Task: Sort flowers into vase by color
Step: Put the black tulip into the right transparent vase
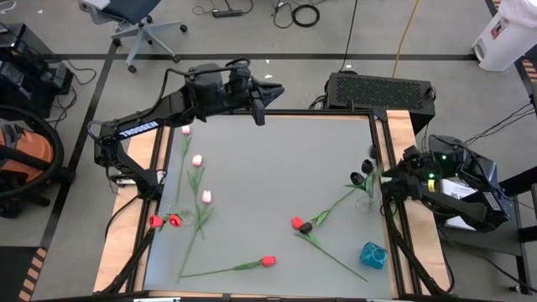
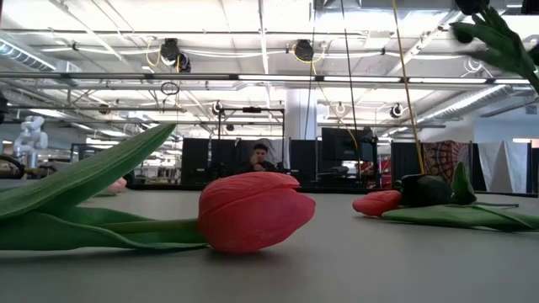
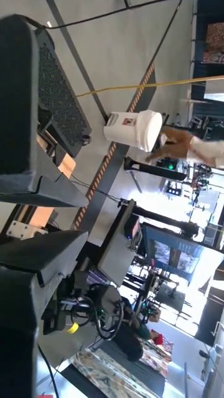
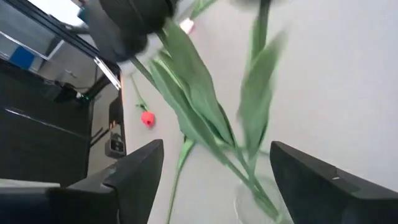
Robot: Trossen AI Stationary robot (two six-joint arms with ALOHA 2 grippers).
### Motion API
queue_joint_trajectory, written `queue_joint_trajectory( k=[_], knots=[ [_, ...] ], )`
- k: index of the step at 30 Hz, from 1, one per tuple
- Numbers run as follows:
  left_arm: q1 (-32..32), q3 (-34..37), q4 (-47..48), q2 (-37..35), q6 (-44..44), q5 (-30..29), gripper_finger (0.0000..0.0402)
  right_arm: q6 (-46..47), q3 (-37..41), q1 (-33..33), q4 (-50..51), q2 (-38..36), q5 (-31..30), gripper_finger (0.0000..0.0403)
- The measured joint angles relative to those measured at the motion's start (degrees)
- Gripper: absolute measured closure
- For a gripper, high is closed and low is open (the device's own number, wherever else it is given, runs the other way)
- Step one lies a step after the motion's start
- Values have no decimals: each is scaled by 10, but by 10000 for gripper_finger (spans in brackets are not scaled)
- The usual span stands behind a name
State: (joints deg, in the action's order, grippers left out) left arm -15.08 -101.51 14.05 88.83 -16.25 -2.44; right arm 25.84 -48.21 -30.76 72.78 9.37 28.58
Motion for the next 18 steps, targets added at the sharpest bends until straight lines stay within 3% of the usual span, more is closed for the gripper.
queue_joint_trajectory(
  k=[18],
  knots=[
    [5,0,0,0,0,0,324,3,0,0,38,0,0,117]
  ],
)
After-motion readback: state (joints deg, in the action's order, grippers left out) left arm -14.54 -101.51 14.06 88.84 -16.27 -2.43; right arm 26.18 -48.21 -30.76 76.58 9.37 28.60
